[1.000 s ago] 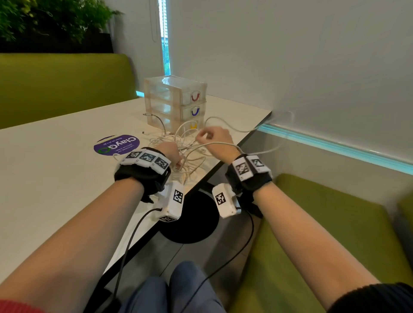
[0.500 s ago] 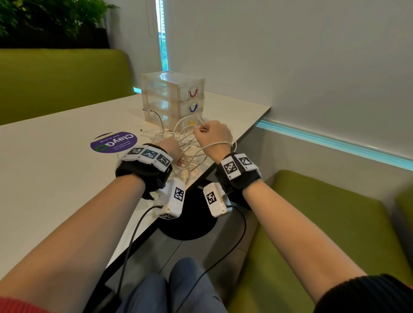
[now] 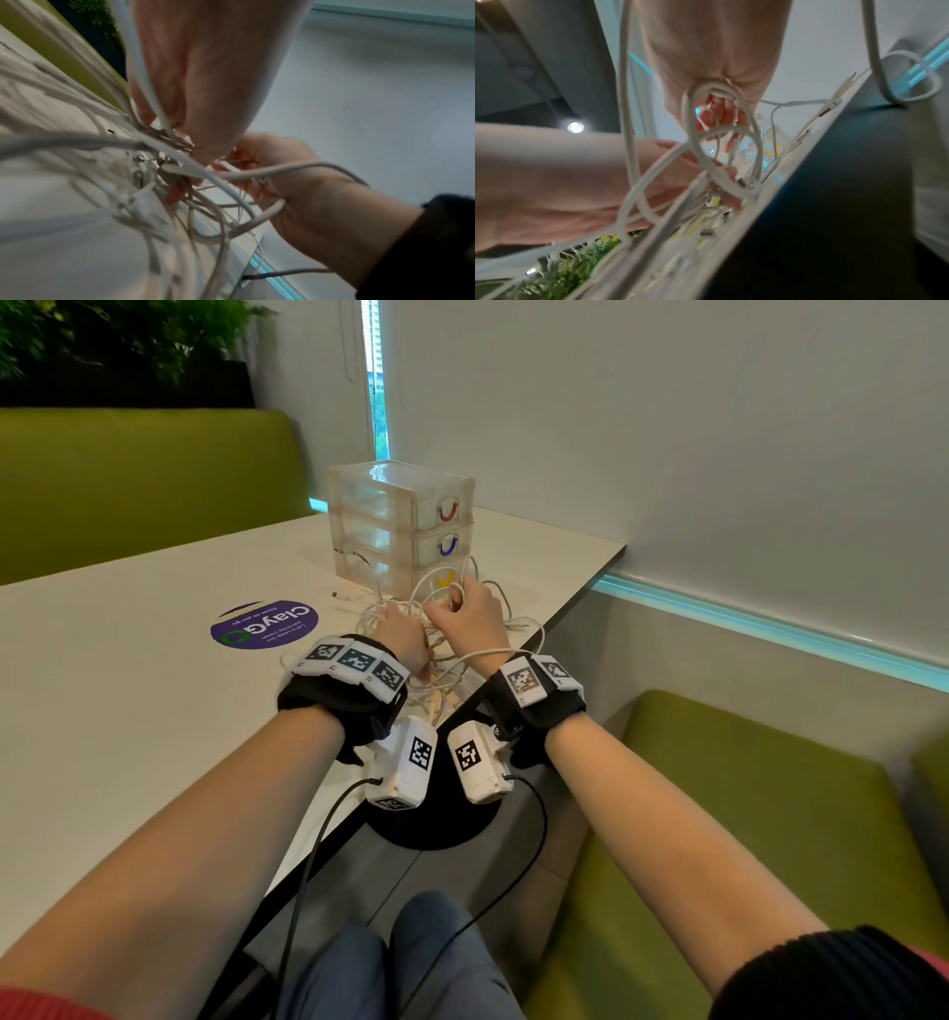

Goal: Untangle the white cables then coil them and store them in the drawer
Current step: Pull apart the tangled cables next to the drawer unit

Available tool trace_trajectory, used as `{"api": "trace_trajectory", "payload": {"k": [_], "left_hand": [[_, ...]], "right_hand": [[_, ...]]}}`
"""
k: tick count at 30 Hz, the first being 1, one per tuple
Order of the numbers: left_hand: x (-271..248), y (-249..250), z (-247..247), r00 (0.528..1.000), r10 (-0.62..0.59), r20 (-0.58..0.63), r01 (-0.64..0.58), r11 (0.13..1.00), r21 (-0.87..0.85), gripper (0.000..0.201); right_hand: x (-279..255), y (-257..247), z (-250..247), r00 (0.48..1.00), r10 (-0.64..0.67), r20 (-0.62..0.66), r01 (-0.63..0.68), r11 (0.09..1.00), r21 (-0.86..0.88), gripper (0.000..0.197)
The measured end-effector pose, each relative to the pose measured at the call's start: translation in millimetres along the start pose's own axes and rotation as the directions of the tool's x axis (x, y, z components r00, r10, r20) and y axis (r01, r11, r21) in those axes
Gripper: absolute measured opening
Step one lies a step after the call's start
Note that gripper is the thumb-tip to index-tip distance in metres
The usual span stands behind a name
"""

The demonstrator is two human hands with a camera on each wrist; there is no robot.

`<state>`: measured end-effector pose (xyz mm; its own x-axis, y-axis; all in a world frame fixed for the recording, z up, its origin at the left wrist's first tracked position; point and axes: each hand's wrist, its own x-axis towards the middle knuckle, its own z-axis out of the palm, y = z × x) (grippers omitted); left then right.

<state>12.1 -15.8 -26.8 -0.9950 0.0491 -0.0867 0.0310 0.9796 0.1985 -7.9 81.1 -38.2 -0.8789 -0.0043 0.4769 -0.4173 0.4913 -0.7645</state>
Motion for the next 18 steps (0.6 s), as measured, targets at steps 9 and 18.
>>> {"api": "trace_trajectory", "payload": {"k": [9,18], "left_hand": [[-10,5,-10,0.997,-0.002,-0.071,0.010,0.993,0.114,0.033],[-16,-2,-25,1.000,-0.028,-0.004,0.028,0.993,0.113,0.021]], "right_hand": [[4,1,-9,0.960,-0.034,0.277,0.098,0.970,-0.221,0.044],[11,8,-32,0.974,-0.206,0.090,0.225,0.902,-0.368,0.017]]}}
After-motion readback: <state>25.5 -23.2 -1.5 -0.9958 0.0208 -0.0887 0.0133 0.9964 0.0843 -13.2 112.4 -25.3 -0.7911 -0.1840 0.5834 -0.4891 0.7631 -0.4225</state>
